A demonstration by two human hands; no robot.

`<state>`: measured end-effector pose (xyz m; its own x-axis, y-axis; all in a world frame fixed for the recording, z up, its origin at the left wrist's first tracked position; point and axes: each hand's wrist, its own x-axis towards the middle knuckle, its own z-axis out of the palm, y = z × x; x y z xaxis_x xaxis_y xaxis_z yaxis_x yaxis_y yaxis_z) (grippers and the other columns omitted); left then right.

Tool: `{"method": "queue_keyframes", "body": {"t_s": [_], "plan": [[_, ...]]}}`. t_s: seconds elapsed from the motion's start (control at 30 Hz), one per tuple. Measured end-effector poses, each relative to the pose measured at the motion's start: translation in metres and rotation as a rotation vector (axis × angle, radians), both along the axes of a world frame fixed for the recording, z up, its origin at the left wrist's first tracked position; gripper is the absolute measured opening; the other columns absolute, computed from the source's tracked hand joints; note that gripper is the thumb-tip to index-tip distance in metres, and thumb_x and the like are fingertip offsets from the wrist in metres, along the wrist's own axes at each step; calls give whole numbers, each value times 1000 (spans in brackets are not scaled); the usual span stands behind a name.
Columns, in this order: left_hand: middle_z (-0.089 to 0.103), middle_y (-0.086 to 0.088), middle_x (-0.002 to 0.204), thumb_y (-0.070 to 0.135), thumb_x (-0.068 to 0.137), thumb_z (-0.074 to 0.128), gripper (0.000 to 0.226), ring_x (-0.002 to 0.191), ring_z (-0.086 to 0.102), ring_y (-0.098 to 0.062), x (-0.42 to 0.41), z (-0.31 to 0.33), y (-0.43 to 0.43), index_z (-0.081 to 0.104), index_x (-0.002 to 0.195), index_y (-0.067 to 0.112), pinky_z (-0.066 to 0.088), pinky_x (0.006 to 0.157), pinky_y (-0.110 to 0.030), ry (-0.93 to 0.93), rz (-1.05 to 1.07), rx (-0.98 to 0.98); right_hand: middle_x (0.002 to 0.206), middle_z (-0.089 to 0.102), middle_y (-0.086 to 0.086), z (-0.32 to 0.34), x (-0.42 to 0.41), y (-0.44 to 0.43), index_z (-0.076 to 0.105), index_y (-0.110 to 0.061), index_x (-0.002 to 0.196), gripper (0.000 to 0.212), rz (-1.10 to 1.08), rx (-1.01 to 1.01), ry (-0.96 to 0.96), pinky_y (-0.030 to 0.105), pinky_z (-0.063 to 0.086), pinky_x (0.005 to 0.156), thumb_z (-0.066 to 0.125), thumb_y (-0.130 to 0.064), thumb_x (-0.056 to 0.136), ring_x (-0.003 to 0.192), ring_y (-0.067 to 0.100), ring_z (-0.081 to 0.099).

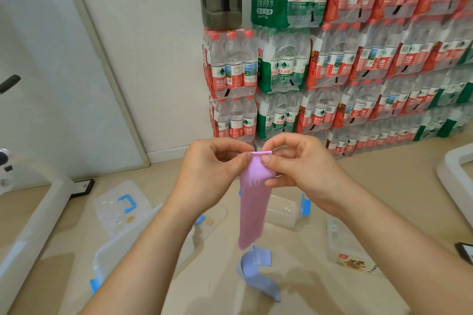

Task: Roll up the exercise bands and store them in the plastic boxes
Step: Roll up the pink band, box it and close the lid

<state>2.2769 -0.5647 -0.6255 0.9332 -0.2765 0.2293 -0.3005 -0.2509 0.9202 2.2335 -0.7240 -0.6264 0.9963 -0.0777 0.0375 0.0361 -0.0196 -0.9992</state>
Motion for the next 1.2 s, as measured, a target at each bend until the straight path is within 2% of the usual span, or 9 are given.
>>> {"method": "queue_keyframes", "body": {"t_s": [0.1,0.2,0.3,0.37,0.47,0.63,0.8,1.03,1.2], "plan": [[76,-1,75,7,84,68,15,73,72,-19,-2,1,0,74,80,20,59,70,-30,-23,-4,-11,77,65,15,2,-2,2,64,-12,81,14,-14,-11,-23,28,59,55,63,1,86,69,19,62],[75,3,74,6,86,66,16,68,71,-11,-4,0,-1,74,82,19,57,64,-21,-18,-32,-16,89,65,27,3,-2,1,68,-13,83,14,-19,-6,-31,28,57,55,64,1,85,73,20,63],[75,4,74,4,86,65,14,65,70,-6,-3,1,-1,74,85,14,53,60,-16,-6,-43,-38,90,70,20,3,-2,0,71,-10,84,11,-24,4,-21,26,57,58,65,0,85,71,15,66],[75,1,76,4,86,65,12,68,71,-9,-3,1,-1,74,87,12,56,62,-19,-8,-43,-38,84,70,15,2,-2,-1,70,-10,83,11,-37,8,-20,27,58,57,65,0,85,68,15,66],[76,-2,77,5,85,66,13,72,72,-14,-3,0,-2,74,86,14,59,69,-28,-38,-36,-17,78,66,17,3,-3,0,69,-12,81,14,-58,3,-19,27,57,53,64,0,86,62,17,64],[72,10,64,-1,80,68,24,61,66,-3,-6,1,-6,73,73,22,53,59,-17,-88,24,-79,72,60,18,8,-4,2,69,-17,77,21,-57,-22,-9,24,50,43,60,1,85,53,20,53],[71,8,65,-8,77,67,28,62,66,-4,-8,3,-8,73,70,19,54,61,-18,-74,-6,-124,77,58,19,9,-3,1,74,-17,78,24,-42,21,47,21,44,38,59,1,85,54,20,47],[74,-6,73,-4,79,70,12,69,68,-14,-6,3,-5,73,83,6,58,65,-26,98,-84,-219,71,66,10,10,-7,0,75,-17,78,23,-93,-91,-26,21,44,40,62,1,85,48,9,51],[75,-8,75,-2,78,71,11,67,70,-15,-7,5,-5,74,85,7,58,63,-25,120,-92,-221,79,72,19,9,-7,1,75,-15,80,21,-112,-116,-72,22,44,40,62,1,85,52,14,55]]}}
